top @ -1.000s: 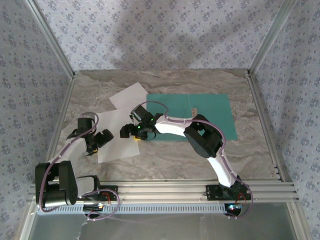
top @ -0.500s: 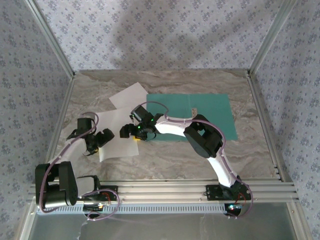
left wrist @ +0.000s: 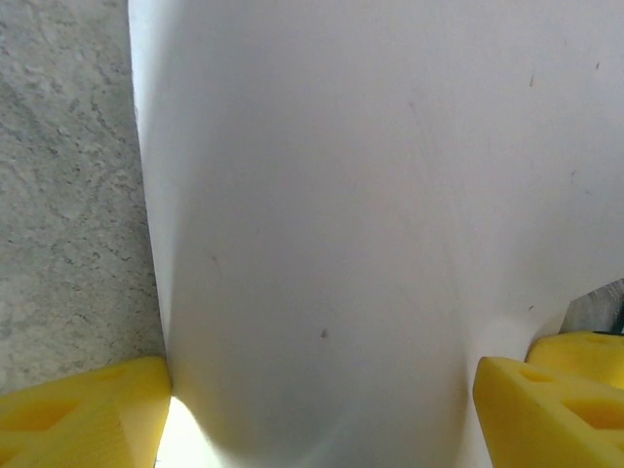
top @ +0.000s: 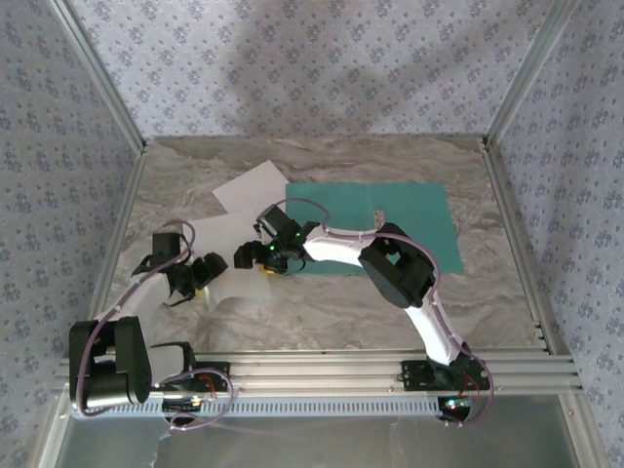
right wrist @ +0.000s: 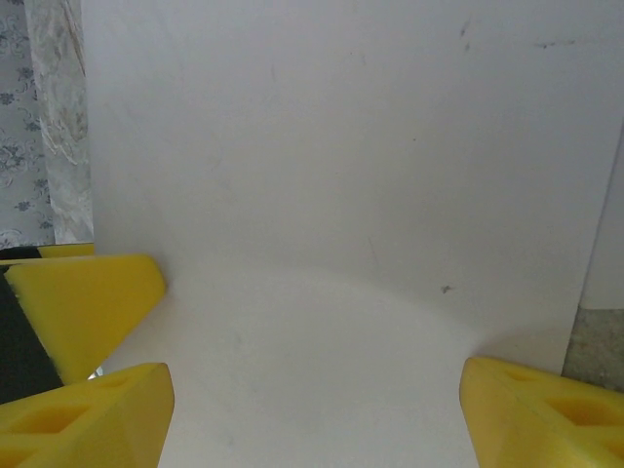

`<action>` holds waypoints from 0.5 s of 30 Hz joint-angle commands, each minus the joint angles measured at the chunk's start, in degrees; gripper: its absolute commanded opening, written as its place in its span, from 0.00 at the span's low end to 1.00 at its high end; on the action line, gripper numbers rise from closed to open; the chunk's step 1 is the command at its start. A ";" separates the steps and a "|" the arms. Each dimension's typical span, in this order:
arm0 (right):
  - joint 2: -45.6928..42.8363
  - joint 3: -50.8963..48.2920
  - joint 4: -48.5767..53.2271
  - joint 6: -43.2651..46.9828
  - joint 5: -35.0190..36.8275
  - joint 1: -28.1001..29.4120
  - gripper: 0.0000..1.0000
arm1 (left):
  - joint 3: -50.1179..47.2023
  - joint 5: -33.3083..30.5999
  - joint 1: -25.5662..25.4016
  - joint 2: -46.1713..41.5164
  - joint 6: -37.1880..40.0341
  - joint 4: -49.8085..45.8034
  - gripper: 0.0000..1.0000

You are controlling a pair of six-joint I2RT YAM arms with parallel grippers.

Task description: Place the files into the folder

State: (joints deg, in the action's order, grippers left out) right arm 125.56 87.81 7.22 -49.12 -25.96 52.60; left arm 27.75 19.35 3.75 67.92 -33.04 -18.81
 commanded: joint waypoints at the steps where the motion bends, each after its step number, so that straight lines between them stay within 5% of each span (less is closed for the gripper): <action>1: 0.22 -2.01 0.59 -1.19 -0.30 0.26 0.79 | -0.19 3.01 -0.15 -0.77 -0.75 0.77 0.81; 15: -1.19 -3.17 -3.22 -3.89 -2.93 0.19 0.80 | -0.76 5.55 -0.19 -2.09 -3.06 1.95 0.65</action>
State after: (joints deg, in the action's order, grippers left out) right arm 124.92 85.97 4.19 -51.48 -26.96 52.16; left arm 27.24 23.24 3.73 66.81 -35.35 -17.72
